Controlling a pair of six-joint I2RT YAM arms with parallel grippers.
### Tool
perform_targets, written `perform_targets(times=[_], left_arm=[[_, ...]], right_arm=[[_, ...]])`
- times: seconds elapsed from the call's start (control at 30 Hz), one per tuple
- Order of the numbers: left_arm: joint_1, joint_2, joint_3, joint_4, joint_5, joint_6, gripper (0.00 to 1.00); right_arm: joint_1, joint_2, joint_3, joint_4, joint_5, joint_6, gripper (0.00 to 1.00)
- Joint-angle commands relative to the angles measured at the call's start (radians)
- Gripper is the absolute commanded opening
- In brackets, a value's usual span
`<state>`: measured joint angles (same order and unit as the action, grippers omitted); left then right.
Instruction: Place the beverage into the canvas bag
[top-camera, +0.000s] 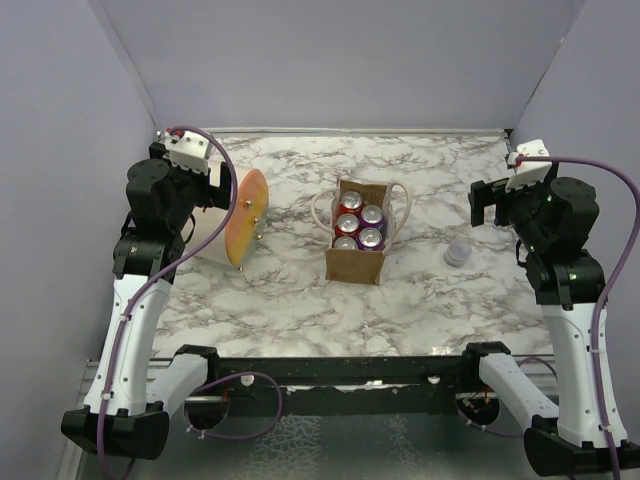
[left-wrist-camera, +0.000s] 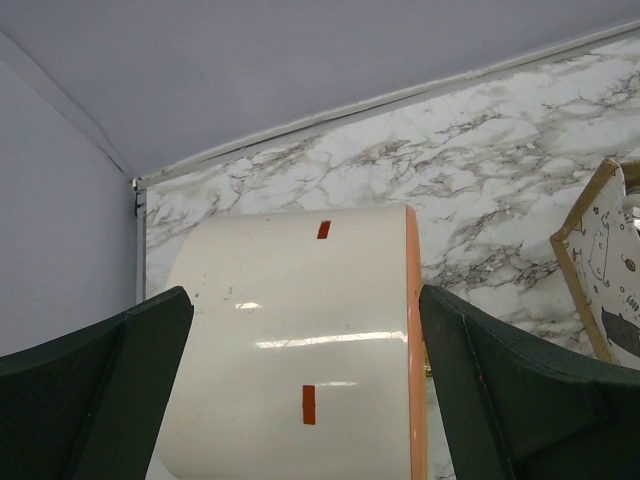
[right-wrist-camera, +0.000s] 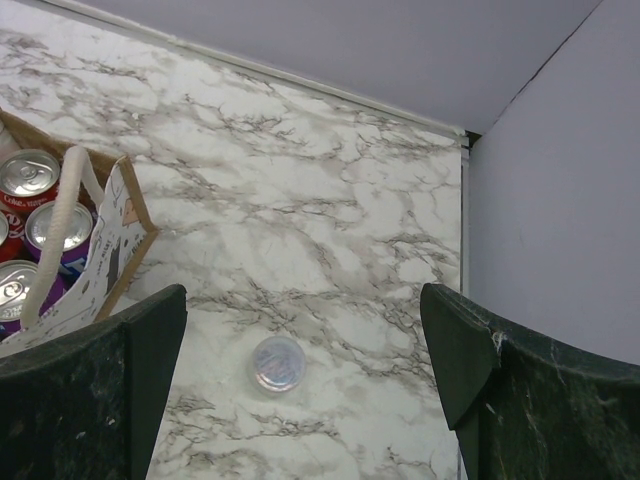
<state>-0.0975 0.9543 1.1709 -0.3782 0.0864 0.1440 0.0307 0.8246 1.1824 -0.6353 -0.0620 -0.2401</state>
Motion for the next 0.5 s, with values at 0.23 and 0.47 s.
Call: perform_targets(times=[0.23,0.47], left_arm=[[0.010,-0.006,0.029,0.006,0.026,-0.008,0.99],[0.011,-0.008,0.030,0.002,0.025,-0.009,0.99]], right_arm=[[-0.006,-0.001,0.000,0.020,-0.012,0.004,1.00],[-0.006,0.000,0.005,0.018,-0.016,0.004,1.00]])
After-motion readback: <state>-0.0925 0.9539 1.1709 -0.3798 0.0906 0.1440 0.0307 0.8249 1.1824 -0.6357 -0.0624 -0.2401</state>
